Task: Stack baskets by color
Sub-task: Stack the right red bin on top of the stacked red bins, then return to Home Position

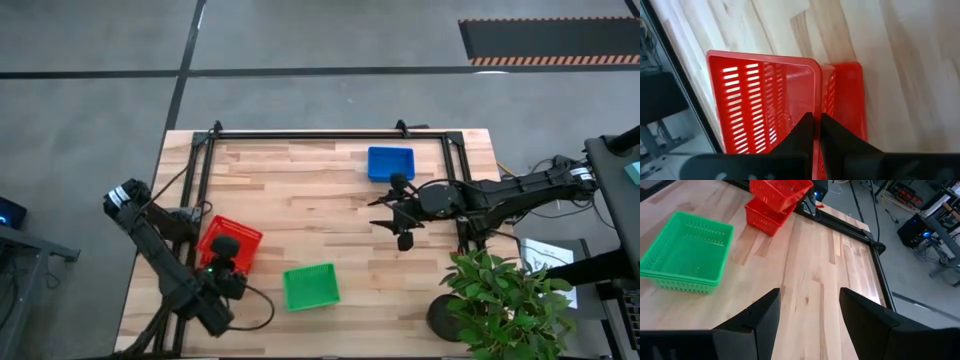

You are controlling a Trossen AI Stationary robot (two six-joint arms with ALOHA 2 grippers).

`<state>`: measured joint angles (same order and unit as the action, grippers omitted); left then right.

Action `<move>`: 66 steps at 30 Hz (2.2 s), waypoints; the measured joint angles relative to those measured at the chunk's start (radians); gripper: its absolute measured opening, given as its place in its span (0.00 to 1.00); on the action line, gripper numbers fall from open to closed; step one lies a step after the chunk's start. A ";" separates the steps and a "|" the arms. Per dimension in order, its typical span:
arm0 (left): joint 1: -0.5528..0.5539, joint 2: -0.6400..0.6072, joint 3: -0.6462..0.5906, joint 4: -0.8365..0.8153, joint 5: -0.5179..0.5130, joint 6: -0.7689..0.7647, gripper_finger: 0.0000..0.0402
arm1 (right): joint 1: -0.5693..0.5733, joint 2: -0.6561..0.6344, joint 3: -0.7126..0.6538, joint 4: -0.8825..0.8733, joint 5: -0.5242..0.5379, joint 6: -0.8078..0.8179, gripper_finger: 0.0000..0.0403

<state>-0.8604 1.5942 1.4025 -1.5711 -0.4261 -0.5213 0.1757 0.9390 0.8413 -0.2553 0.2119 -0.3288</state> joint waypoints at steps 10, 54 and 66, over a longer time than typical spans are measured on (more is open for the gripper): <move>-0.059 -0.004 -0.115 0.046 -0.020 -0.130 0.00 | 0.000 0.000 -0.003 0.003 0.000 0.018 0.49; 0.018 -0.010 -0.234 0.298 -0.025 -0.222 0.33 | 0.000 0.000 -0.011 -0.001 -0.006 0.012 0.49; 0.222 -0.058 -0.143 0.395 -0.076 0.033 0.31 | -0.020 -0.008 -0.060 0.051 -0.084 -0.109 0.49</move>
<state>-0.6388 1.5358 1.2598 -1.1757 -0.5021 -0.4886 0.1557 0.9306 0.7815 -0.2045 0.1279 -0.4374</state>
